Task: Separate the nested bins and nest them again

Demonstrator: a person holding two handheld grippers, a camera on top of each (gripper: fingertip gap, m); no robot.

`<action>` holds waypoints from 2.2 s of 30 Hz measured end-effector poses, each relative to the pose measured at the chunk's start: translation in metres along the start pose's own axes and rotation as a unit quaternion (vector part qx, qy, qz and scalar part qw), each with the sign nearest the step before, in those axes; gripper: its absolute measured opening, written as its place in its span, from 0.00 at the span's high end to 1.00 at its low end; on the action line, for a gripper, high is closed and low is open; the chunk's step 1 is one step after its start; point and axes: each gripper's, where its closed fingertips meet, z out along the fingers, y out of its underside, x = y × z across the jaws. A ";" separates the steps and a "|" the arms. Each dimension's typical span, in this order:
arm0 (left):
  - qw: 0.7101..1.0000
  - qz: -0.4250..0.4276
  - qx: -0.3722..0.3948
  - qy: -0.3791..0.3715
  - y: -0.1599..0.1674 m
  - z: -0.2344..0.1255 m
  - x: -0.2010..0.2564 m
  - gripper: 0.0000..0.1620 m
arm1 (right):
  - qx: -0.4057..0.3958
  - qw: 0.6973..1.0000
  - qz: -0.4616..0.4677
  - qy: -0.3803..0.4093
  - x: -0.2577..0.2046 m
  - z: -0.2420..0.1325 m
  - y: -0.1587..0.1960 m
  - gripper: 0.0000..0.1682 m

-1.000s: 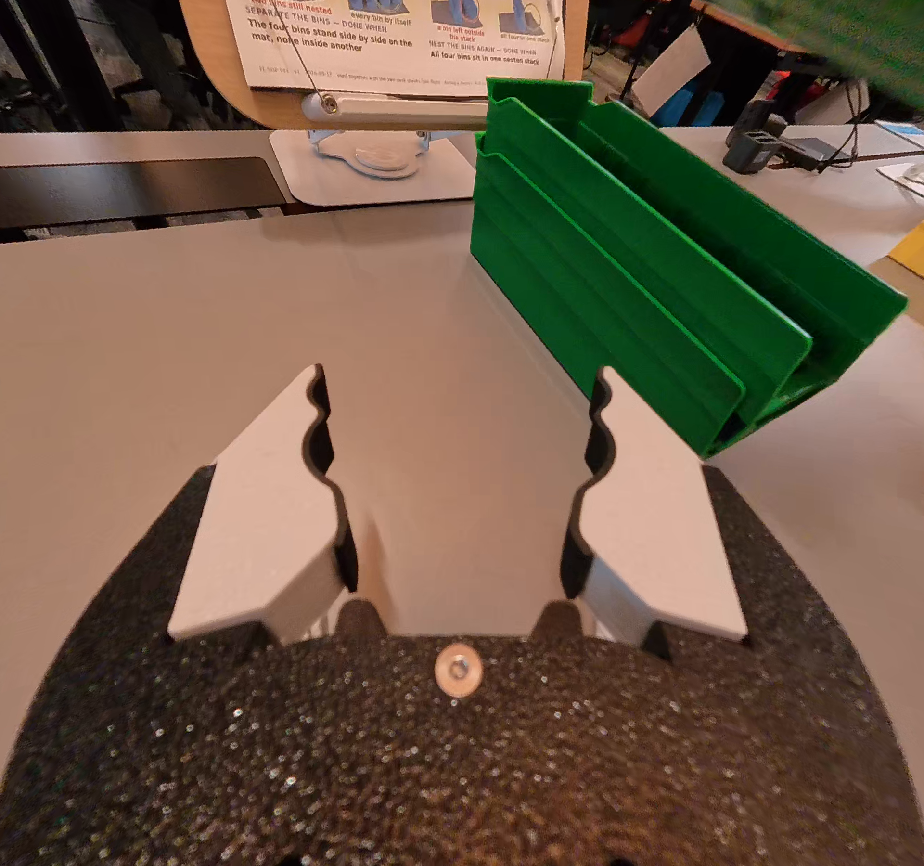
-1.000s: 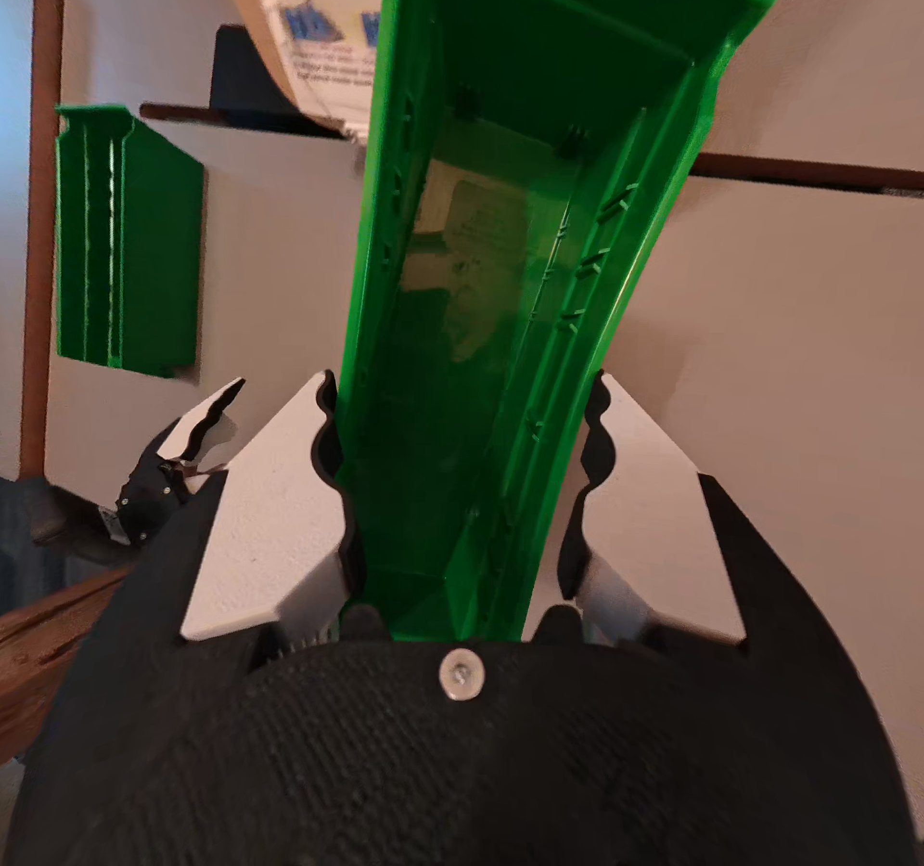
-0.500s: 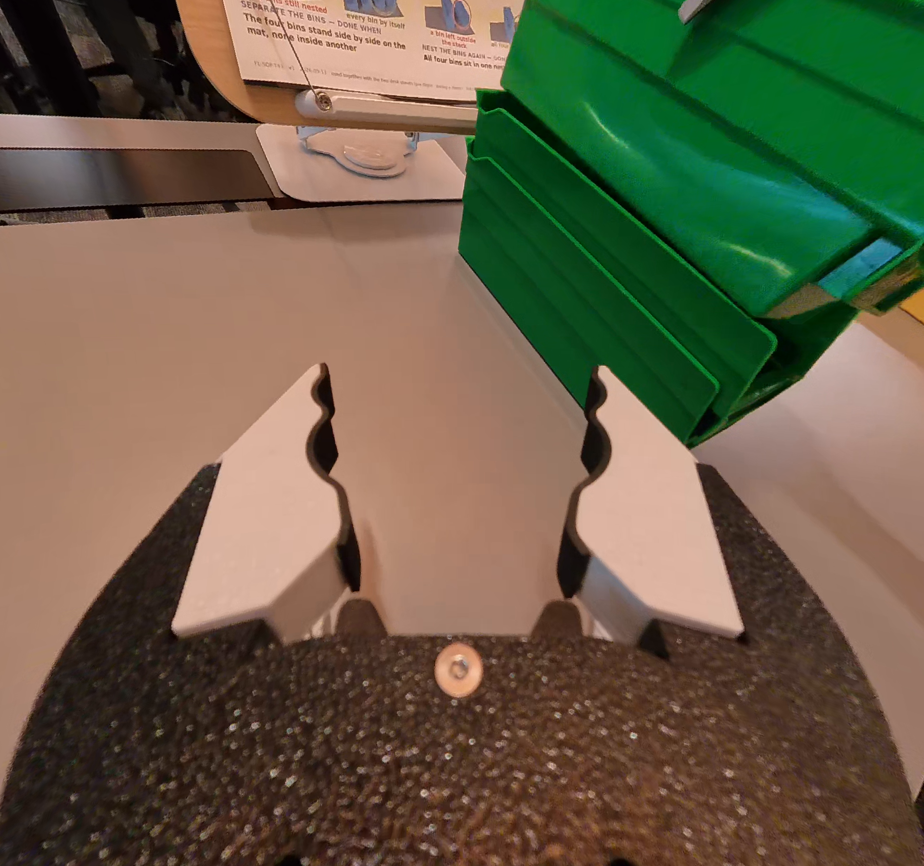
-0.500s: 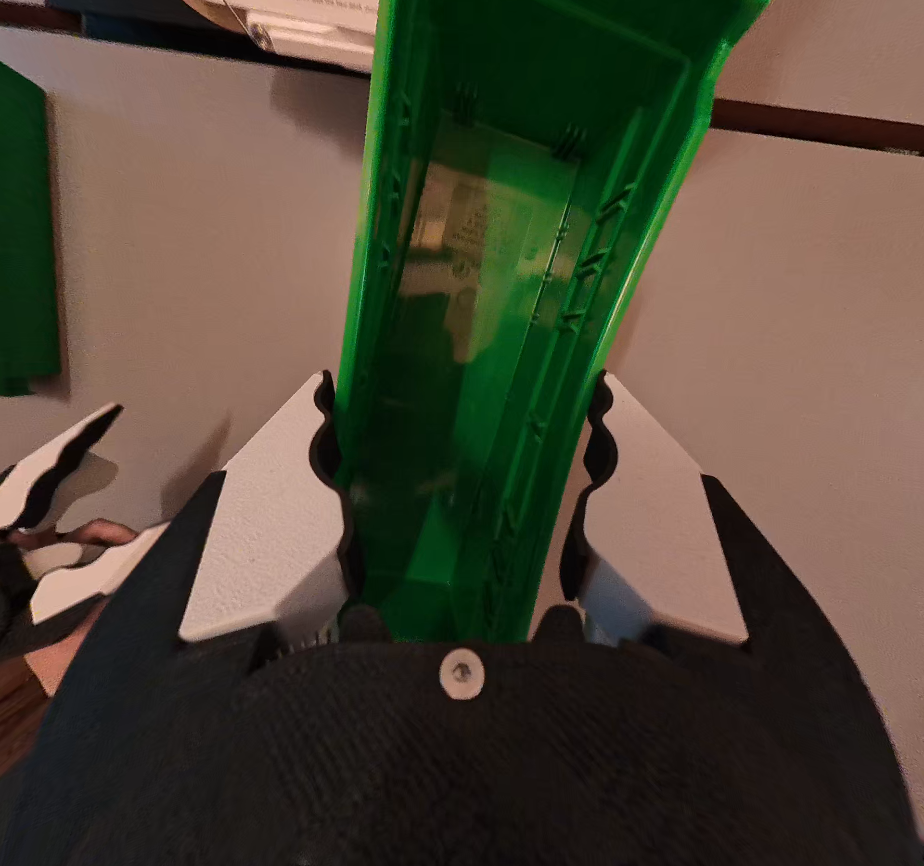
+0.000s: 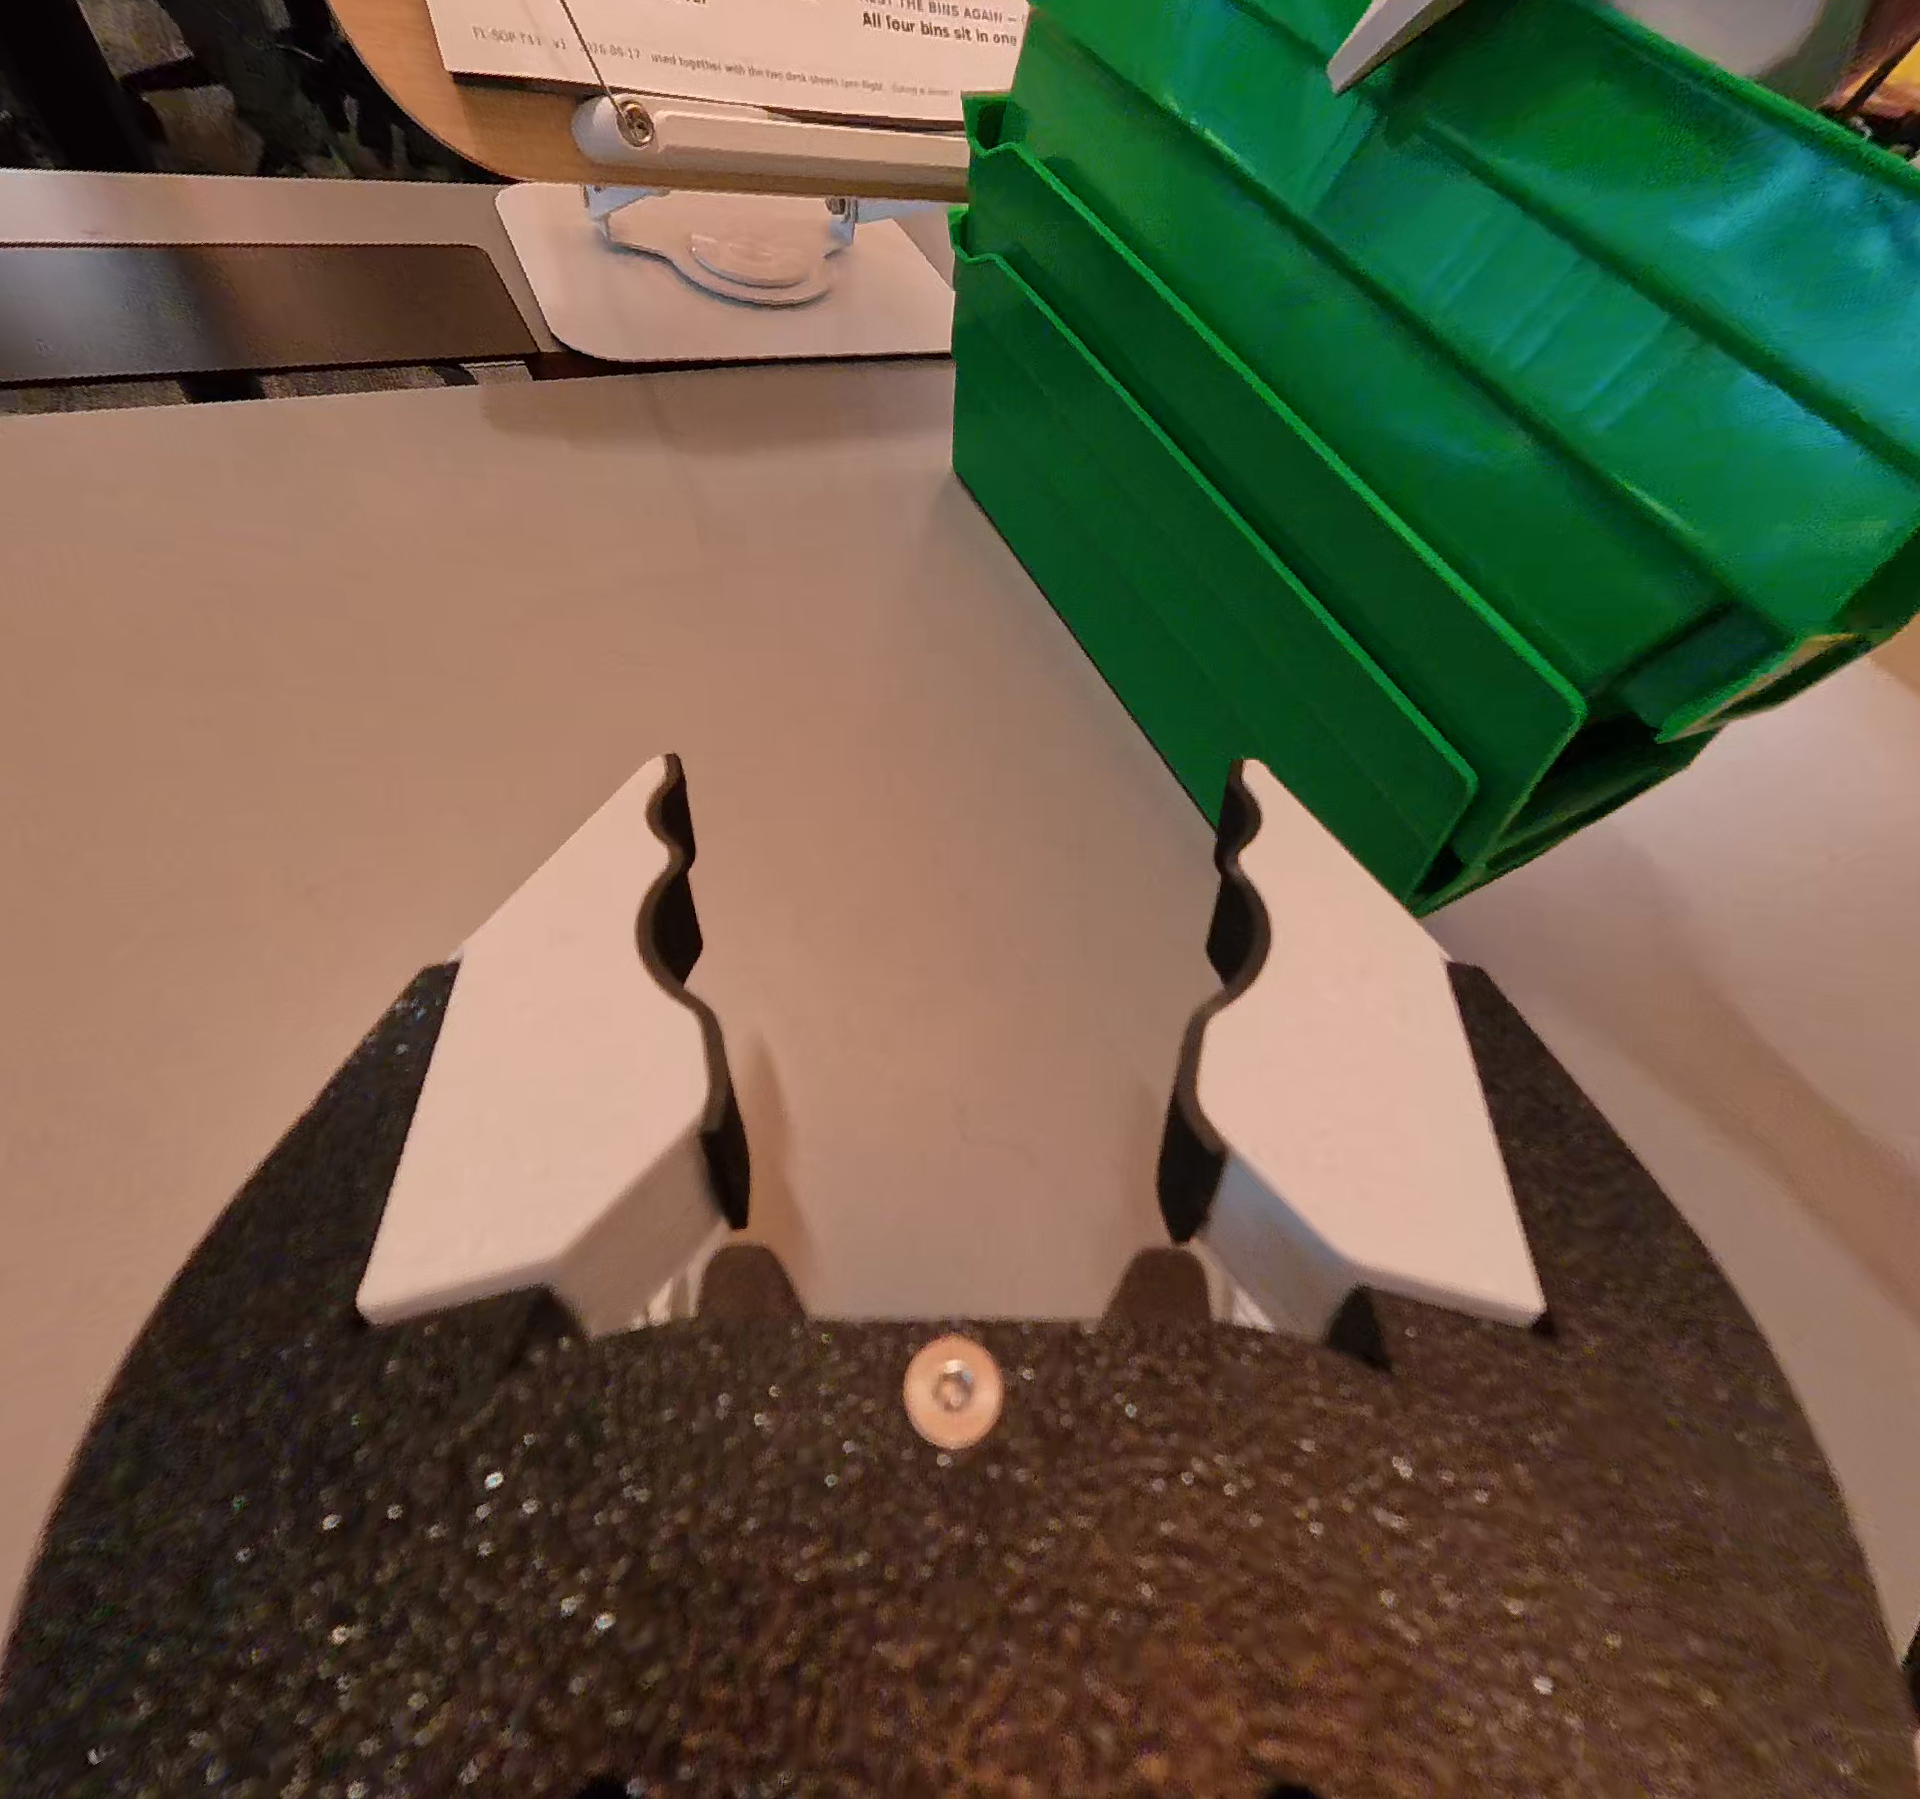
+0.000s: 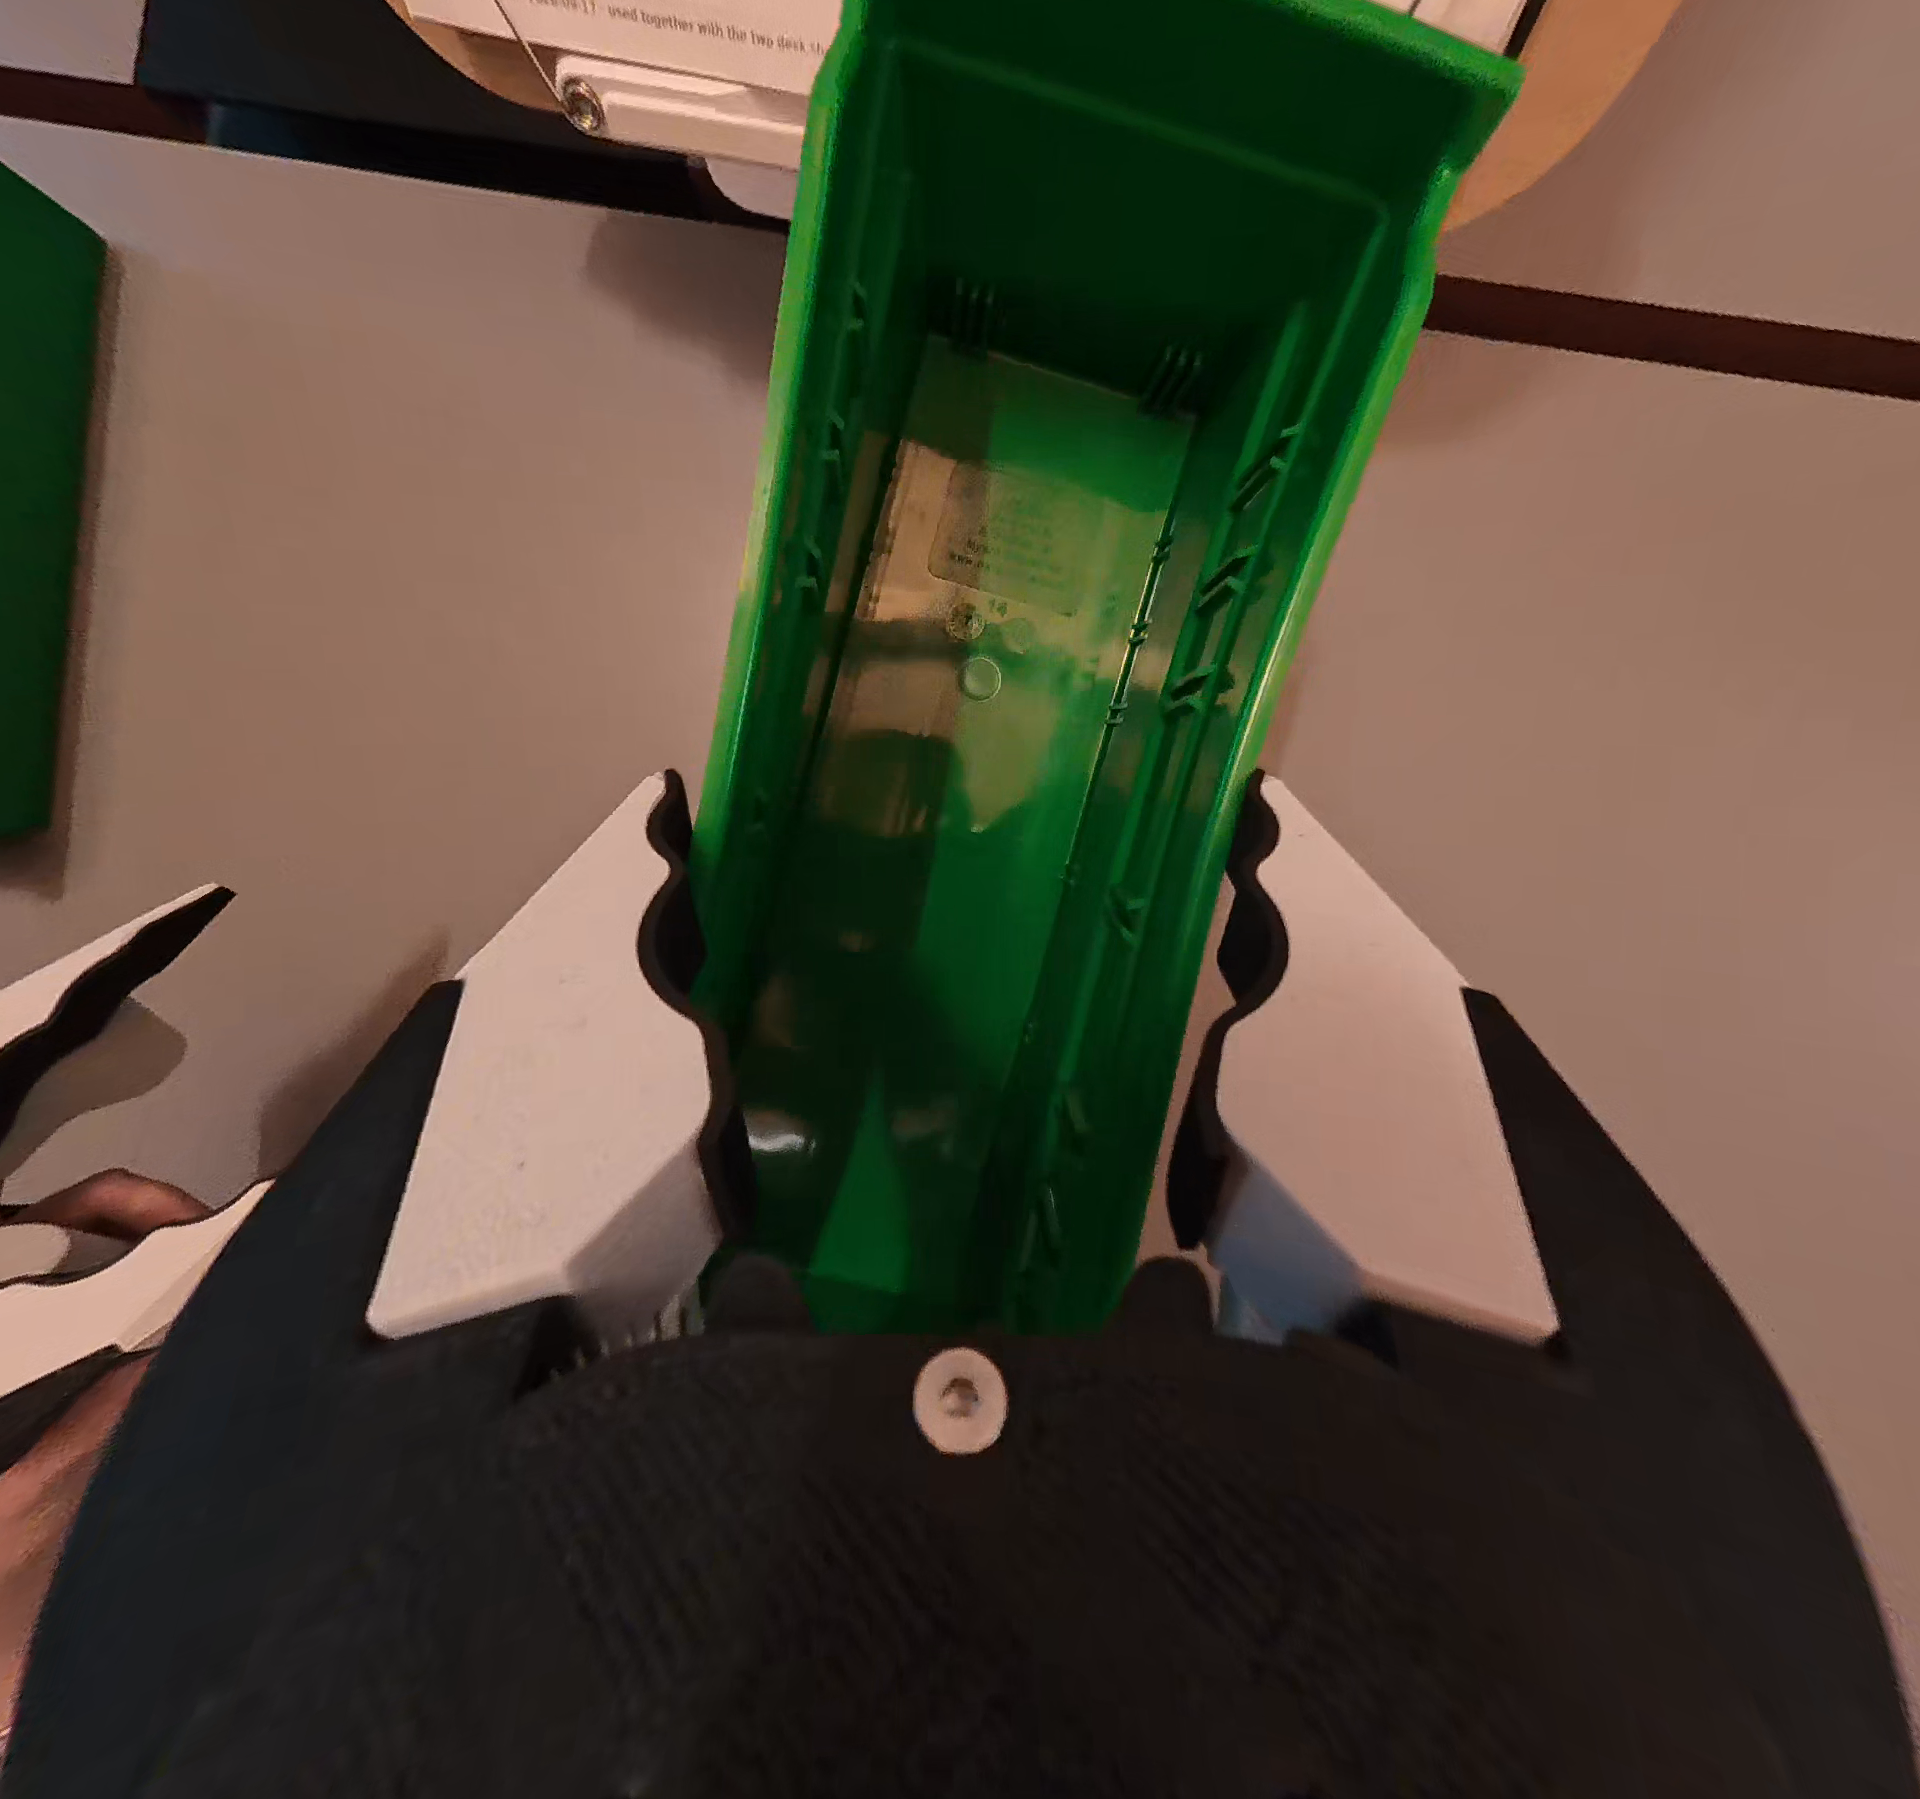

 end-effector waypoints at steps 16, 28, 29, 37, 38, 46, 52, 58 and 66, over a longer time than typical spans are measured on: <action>1.000 -0.007 -0.002 -0.015 0.000 -0.008 -0.014 0.39 | -0.065 0.996 -0.044 0.038 0.010 0.022 0.024 0.35; 1.000 -0.022 0.001 -0.018 -0.001 -0.014 -0.022 0.39 | -0.077 0.995 -0.050 0.045 0.009 0.024 0.026 0.30; 1.000 -0.022 0.000 -0.019 0.000 -0.014 -0.023 0.39 | -0.084 0.994 -0.053 0.046 0.009 0.024 0.027 0.30; 0.999 -0.021 0.013 -0.025 -0.007 -0.023 -0.026 0.39 | -0.011 0.998 -0.060 0.022 0.003 0.025 0.018 0.40; 0.999 -0.024 0.015 -0.022 -0.008 -0.024 -0.026 0.39 | -0.006 0.998 -0.060 0.020 0.003 0.025 0.018 0.40; 0.999 -0.023 0.018 -0.026 -0.009 -0.029 -0.026 0.39 | 0.064 0.994 -0.078 0.050 0.005 0.023 0.002 0.40; 0.999 -0.029 0.017 -0.038 -0.005 -0.039 -0.034 0.39 | 0.014 0.997 -0.074 0.035 0.008 0.038 0.008 0.37; 0.996 -0.034 0.029 -0.081 -0.008 -0.063 -0.055 0.38 | 0.004 0.996 -0.080 0.025 0.012 0.041 0.008 0.30; 0.967 -0.014 0.001 -0.256 -0.074 -0.134 -0.162 0.23 | 0.145 0.981 -0.124 -0.029 -0.001 -0.026 -0.017 0.27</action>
